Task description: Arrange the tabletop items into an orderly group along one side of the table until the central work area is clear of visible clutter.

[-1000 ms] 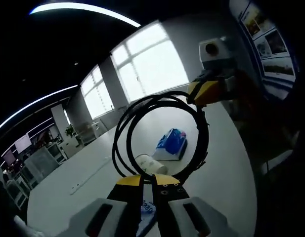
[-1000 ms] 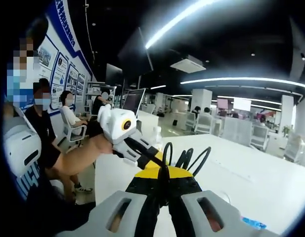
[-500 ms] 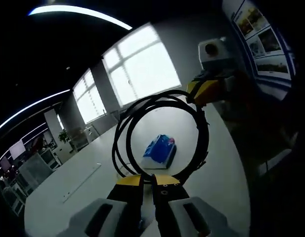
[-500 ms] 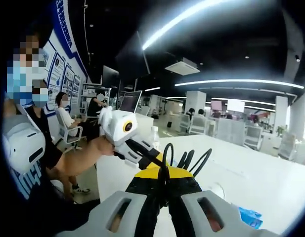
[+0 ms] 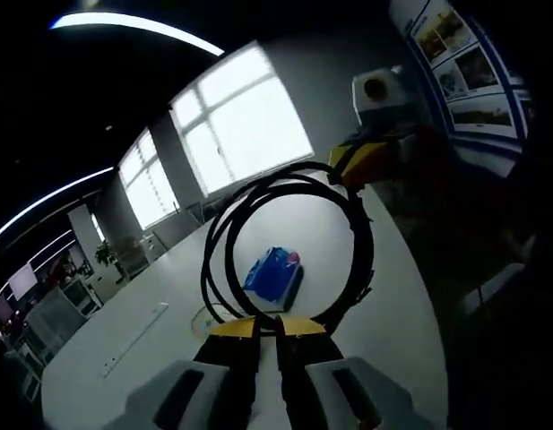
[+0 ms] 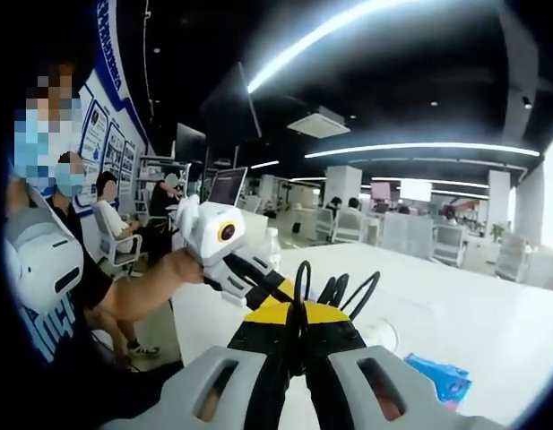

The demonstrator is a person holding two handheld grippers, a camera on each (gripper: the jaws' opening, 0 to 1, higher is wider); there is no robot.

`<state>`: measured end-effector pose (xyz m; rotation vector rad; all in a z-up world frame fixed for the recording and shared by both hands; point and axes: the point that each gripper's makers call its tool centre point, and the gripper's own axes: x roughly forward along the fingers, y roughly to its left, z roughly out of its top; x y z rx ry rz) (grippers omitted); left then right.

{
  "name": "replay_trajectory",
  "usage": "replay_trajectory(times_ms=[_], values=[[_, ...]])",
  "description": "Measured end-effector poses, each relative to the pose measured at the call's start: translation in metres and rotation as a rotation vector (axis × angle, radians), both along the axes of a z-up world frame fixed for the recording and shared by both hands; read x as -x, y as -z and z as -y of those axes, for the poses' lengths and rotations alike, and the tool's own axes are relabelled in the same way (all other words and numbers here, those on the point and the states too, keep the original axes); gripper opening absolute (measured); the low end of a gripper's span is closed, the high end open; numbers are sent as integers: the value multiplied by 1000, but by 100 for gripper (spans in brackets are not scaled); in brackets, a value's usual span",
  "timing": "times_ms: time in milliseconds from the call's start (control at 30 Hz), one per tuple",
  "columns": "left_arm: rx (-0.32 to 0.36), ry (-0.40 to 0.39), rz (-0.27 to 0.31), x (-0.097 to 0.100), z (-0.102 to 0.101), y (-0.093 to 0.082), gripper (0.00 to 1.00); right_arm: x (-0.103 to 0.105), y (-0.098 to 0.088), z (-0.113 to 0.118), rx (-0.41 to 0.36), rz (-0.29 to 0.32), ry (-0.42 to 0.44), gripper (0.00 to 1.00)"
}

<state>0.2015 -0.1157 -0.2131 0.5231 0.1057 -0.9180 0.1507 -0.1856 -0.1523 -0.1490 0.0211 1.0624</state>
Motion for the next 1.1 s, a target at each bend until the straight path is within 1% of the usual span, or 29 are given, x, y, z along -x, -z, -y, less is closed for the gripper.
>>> replay_trajectory(times_ms=[67, 133, 233, 467, 533, 633, 933, 1100], values=[[-21, 17, -18, 4, 4, 9, 5, 0, 6, 2, -6, -20, 0, 1], [-25, 23, -27, 5, 7, 16, 5, -1, 12, 5, -6, -28, 11, 1], [-28, 31, -45, 6, 11, 23, 5, -3, 20, 9, -14, -51, 21, 1], [-61, 46, -82, 9, 16, 40, 5, -6, 39, 17, -28, -95, 42, 1], [-75, 56, -108, 10, 18, 49, 5, -7, 47, 19, -32, -111, 50, 1], [-99, 61, -129, 10, 20, 60, 5, -9, 57, 21, -24, -125, 66, 1], [-132, 59, -153, 9, 23, 73, 5, -17, 77, 31, -27, -174, 96, 1], [-137, 56, -165, 6, 22, 79, 5, -22, 89, 38, -26, -202, 121, 1]])
